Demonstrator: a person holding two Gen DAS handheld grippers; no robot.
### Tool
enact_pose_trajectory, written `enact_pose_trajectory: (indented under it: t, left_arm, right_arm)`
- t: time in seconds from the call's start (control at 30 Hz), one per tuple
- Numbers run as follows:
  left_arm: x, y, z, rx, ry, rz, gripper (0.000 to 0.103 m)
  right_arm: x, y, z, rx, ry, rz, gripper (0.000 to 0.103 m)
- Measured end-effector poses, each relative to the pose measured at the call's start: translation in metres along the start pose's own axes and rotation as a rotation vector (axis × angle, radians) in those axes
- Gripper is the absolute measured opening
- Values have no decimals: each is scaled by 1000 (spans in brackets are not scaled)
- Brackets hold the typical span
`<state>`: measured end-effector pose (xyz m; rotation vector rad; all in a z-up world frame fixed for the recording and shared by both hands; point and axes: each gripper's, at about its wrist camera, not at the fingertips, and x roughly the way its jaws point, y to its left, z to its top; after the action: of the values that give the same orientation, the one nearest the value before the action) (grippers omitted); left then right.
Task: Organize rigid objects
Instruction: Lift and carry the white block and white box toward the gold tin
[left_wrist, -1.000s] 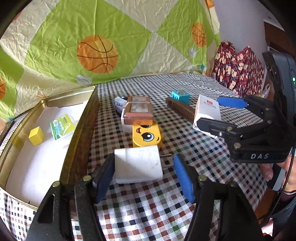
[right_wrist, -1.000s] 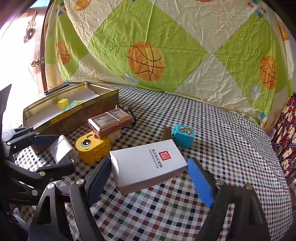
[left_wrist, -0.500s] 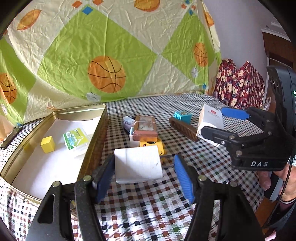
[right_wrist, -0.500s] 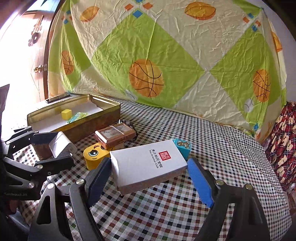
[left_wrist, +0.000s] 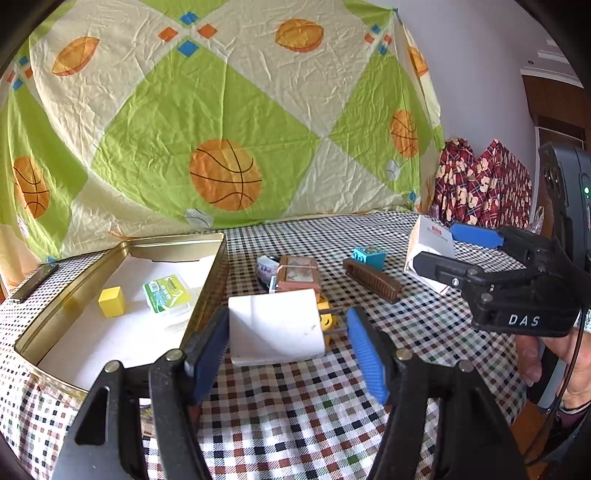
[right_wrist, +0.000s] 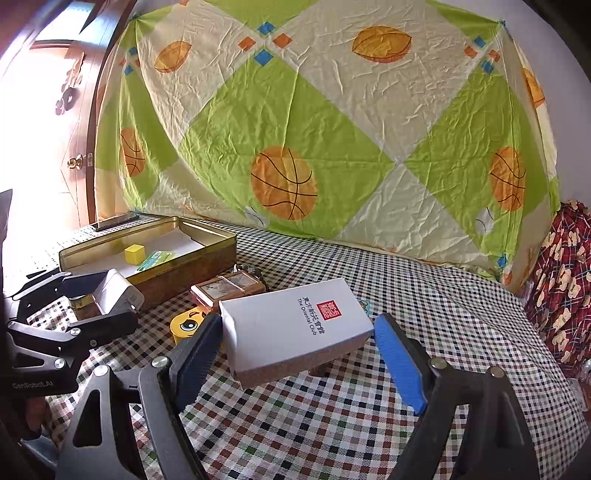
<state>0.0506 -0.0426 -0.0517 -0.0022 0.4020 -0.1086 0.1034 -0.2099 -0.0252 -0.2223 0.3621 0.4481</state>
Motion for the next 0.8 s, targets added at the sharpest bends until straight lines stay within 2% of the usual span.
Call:
enact_pose_trajectory:
  t: [0.8]
  left_arm:
    - [-25, -1, -5, -4, -147, 36, 64]
  right_arm:
    - [-20, -1, 0, 23, -125, -11, 85]
